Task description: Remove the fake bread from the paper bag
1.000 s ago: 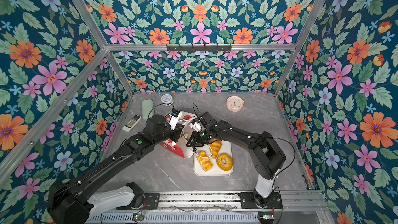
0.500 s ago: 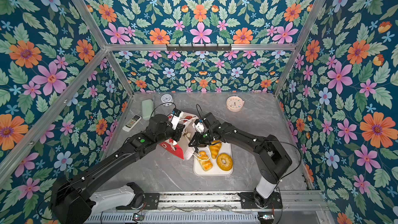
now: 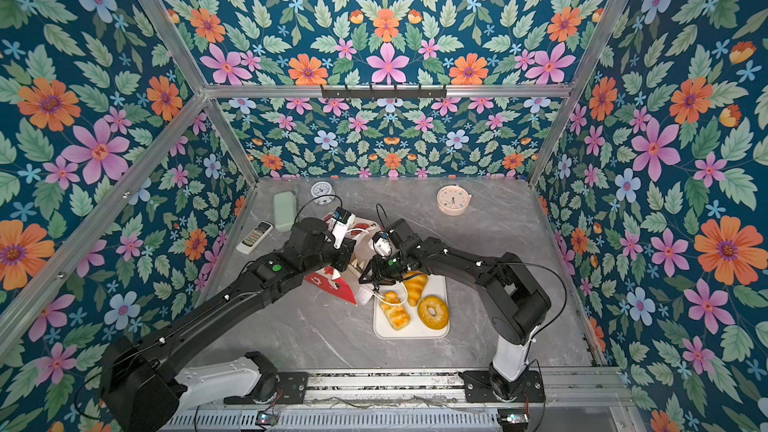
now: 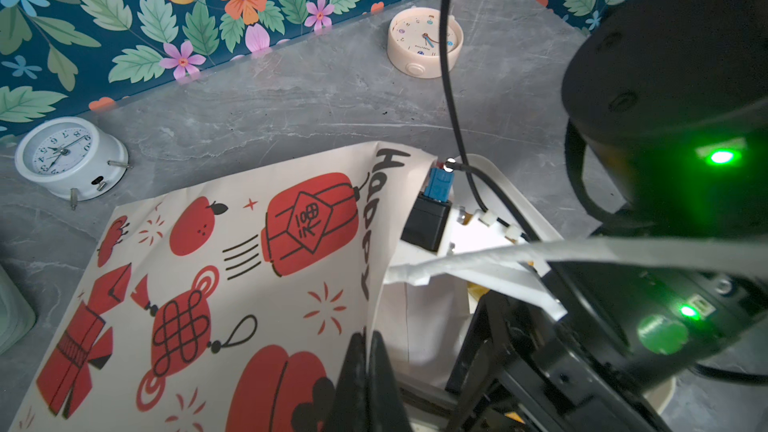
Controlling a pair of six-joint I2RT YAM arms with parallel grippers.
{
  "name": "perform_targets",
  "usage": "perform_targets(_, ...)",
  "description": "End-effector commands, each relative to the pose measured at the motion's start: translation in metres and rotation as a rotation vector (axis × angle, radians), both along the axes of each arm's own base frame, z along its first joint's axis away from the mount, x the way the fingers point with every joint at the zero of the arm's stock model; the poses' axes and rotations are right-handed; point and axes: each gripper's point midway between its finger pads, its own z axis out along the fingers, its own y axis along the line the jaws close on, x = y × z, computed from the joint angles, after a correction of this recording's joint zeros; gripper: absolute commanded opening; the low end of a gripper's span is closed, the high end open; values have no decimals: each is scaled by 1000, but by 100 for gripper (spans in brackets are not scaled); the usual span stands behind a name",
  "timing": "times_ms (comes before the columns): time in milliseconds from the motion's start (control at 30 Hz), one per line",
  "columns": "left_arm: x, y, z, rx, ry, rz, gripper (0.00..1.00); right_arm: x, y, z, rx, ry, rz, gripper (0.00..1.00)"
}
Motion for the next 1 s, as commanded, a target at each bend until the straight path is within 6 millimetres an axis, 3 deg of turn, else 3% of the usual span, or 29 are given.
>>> perform_targets(0,2,6,-9,60,7,23,0,6,9,8,45,-13,8,36)
perform_targets(167,-1,1,-11,60,15,1,0,11,16,7,53,-8,9,37)
perform_targets(400,-3,-3,-12,51,18,-16,0,13,20,20,82,-24,24,37)
perform_targets(967,-6,-12,-13,43,23,-47,0,18,35,12,37,-32,69,40)
